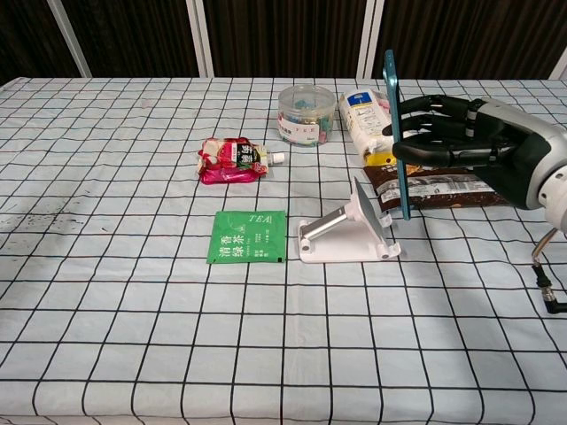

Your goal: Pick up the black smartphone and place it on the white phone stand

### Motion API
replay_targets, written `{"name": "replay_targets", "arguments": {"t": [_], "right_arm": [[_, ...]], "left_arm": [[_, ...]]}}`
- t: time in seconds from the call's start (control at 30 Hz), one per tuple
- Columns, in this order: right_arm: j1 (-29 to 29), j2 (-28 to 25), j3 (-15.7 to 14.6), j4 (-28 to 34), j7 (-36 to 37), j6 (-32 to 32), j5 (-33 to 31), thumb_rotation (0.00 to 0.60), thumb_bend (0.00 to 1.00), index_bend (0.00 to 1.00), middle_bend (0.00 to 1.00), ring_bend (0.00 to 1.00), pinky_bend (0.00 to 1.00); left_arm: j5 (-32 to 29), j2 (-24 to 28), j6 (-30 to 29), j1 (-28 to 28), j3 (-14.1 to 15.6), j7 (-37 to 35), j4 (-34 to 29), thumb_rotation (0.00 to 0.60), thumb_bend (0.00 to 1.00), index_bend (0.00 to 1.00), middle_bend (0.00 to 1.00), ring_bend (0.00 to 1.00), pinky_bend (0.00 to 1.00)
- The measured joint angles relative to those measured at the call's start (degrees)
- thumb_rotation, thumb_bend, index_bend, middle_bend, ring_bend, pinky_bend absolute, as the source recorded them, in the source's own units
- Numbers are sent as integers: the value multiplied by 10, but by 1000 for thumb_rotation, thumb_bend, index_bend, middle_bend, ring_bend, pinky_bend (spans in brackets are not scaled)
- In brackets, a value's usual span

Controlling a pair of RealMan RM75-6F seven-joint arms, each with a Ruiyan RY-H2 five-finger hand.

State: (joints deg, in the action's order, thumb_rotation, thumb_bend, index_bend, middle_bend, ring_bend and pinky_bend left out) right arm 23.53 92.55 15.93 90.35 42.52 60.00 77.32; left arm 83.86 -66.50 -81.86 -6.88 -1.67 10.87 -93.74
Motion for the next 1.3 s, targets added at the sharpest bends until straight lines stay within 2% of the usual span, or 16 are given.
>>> {"name": "replay_targets", "arguments": {"t": [0.23,1.3], "right_arm": [[6,9,-7,-21,39,0,7,600,567,641,599,350,251],[15,55,-27,-89,106,12,7,600,696,641,594,345,251]], "left_arm": [[-2,-2,-2,0,-1,4,0,600,0,0,0,0,0],[-12,-4,1,0,-2,11,-2,600,0,0,0,0,0]]}}
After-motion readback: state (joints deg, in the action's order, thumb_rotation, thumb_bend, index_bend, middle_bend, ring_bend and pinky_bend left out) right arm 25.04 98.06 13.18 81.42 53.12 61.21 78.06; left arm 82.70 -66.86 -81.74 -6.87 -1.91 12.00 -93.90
